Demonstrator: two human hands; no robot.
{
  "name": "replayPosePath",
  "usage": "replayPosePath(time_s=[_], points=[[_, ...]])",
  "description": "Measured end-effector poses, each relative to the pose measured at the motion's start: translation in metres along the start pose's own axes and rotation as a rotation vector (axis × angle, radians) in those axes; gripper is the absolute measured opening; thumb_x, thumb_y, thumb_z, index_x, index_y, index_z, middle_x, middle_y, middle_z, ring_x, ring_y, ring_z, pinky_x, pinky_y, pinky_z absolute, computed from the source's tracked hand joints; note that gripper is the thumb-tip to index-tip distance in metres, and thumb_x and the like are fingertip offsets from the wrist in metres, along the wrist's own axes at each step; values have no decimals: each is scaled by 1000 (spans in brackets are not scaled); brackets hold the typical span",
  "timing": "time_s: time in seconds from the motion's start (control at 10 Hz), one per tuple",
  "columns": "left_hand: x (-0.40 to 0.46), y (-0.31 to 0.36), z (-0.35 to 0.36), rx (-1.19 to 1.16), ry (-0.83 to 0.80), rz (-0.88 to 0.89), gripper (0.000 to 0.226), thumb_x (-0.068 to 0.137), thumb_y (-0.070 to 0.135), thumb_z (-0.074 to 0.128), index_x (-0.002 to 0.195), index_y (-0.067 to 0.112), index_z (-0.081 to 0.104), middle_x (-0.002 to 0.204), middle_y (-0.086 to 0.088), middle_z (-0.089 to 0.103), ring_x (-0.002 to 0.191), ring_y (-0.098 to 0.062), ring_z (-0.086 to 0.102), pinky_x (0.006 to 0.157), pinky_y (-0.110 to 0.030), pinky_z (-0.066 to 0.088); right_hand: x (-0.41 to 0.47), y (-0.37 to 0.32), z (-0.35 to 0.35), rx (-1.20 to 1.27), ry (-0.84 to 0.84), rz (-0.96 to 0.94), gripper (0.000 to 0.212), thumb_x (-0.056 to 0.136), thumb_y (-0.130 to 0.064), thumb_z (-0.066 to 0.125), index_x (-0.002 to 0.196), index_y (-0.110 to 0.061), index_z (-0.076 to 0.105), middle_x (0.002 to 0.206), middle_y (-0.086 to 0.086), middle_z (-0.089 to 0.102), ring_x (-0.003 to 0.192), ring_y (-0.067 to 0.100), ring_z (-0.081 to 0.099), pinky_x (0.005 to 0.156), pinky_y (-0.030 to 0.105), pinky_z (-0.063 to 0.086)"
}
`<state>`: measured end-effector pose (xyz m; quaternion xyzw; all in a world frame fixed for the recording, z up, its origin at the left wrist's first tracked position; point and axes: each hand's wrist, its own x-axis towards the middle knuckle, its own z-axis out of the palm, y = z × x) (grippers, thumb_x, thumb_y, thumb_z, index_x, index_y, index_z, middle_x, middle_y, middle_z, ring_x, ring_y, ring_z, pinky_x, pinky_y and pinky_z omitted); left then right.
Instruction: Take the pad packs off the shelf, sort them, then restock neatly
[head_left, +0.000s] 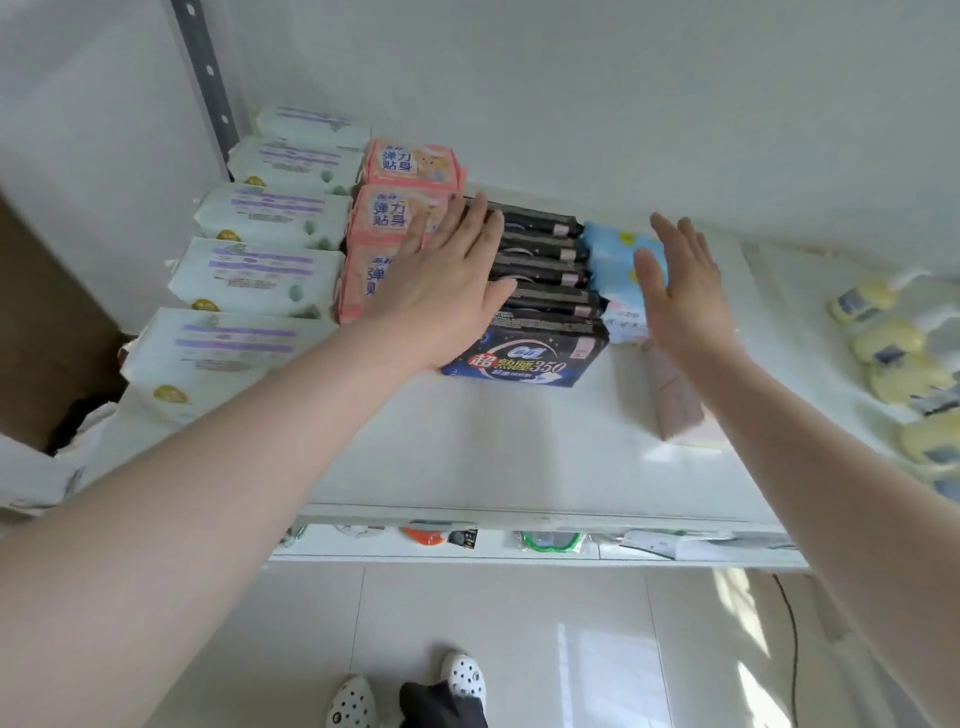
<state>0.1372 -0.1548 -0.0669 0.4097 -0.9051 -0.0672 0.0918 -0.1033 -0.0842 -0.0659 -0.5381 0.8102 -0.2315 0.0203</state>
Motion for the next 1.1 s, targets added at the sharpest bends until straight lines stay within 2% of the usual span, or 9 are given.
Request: replayPosePath(time_s=[0.1, 0.3, 0.4, 0.5, 0.6, 0.7, 0.8, 1.0, 1.1], points=[[-11, 51, 7, -32, -7, 123, 65, 101, 44, 21, 153, 10, 2, 161, -7, -7, 149, -20, -7, 121, -41, -3, -18, 68, -37, 34, 3, 258, 54, 102, -40, 35, 150, -17, 29, 156, 12, 29, 145, 26, 24, 117, 40, 21], [-10, 163, 39, -227, -46, 253, 70, 101, 39, 35, 152, 7, 1, 161, -9, -6, 149, -21, -3, 121, -33, 0, -39, 135, -58, 453, -87, 474, 46, 103, -31, 39, 146, -14, 38, 151, 5, 40, 139, 20, 36, 113, 30, 24], [-3, 209, 81, -576, -137, 122, 88, 93, 38, 55, 151, 2, -1, 160, -15, -1, 149, -23, -1, 121, -31, 4, -41, 158, -50, 746, -135, 588, 41, 101, -34, 43, 140, -21, 45, 150, 1, 41, 139, 15, 35, 116, 33, 23], [8, 235, 120, -931, -132, -84, 96, 86, 46, 61, 152, 5, 3, 158, -15, 12, 147, -26, 10, 119, -41, 17, -35, 170, -38, 943, -182, 615, 44, 99, -38, 46, 139, -20, 46, 148, 2, 43, 137, 15, 39, 112, 33, 30], [17, 248, 135, -1245, -113, -393, 82, 96, 45, 47, 153, 14, -3, 161, -4, 7, 148, -17, 9, 120, -39, 14, -37, 174, -24, 1118, -255, 605, 35, 100, -38, 41, 115, -17, 65, 124, 5, 65, 115, 24, 60, 101, 38, 44], [23, 259, 138, -1529, 20, -434, 65, 102, 34, 38, 154, 18, 4, 157, 3, 22, 139, -9, 31, 109, -20, 31, -39, 180, -12, 1263, -272, 554, 46, 102, -43, 31, 117, -17, 65, 122, 8, 67, 111, 27, 64, 99, 42, 48], [29, 267, 146, -1605, 150, -364, 49, 104, 20, 33, 151, 19, 20, 145, 1, 43, 122, -8, 49, 86, -6, 44, -38, 182, -9, 1319, -318, 511, 55, 101, -50, 24, 131, -18, 57, 129, 8, 63, 117, 27, 61, 102, 44, 46], [32, 271, 156, -1566, 212, -354, 50, 103, 22, 35, 151, 20, 21, 145, 4, 43, 124, -7, 49, 97, -15, 43, -37, 184, -5, 1360, -377, 478, 51, 101, -50, 27, 122, -21, 64, 122, 4, 68, 111, 23, 66, 101, 42, 47], [35, 268, 147, -1593, 218, -435, 59, 102, 32, 38, 153, 20, 12, 155, 5, 29, 137, -10, 36, 113, -30, 33, -35, 183, -13, 1345, -312, 557, 45, 100, -50, 34, 126, -22, 57, 131, 1, 60, 120, 18, 58, 108, 38, 41]])
